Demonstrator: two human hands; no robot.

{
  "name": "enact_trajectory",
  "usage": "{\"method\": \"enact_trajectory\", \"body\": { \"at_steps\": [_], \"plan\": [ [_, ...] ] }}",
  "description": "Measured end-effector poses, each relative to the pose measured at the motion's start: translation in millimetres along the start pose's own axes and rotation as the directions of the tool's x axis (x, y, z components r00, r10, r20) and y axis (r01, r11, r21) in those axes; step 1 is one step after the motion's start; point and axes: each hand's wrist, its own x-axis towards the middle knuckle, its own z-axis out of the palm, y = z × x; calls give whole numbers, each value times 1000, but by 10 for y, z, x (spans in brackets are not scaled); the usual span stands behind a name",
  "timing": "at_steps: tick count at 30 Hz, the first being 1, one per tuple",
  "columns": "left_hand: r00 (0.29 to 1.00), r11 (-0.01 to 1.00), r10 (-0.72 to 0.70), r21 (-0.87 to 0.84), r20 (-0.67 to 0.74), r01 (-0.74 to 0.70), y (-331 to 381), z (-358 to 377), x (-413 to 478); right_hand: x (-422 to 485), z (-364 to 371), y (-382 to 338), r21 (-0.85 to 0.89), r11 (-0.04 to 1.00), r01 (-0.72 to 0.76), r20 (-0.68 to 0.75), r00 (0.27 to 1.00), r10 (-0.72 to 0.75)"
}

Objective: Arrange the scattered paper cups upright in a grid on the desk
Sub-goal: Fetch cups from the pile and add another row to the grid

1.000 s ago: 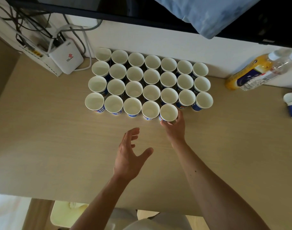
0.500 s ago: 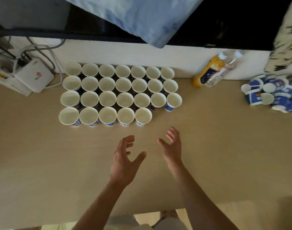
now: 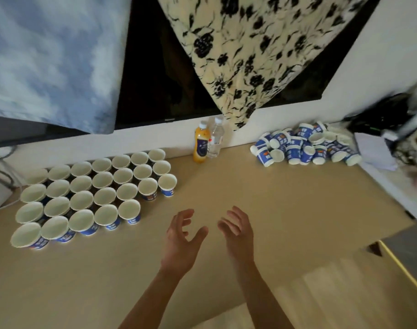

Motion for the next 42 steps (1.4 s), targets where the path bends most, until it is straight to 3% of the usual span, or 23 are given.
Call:
{"method": "enact_trajectory", "body": {
  "at_steps": [8,16,27,33,42],
  "plan": [
    [998,996,47,-71,-29,-49,597,1230,-444,117,-1403,-793,71,993,97,-61,994,-92],
    [997,995,66,-79,49,-62,997,2097,-713,80,-2524,-921,20,999,39,-59,998,-37],
    [991,996,27,-91,132,-15,1146,2955,-173,762,-3166,-888,-118,993,-21,-56,998,15],
    [990,986,-21,-163,141,44,1264,3476,357,1554,-3408,-1000,-219,975,-22,-8,1000,20],
    [985,985,-109,-121,131,125,1392,4015,820,2749,-3699,-1167,-280,957,-72,-7,997,73]
  ]
}}
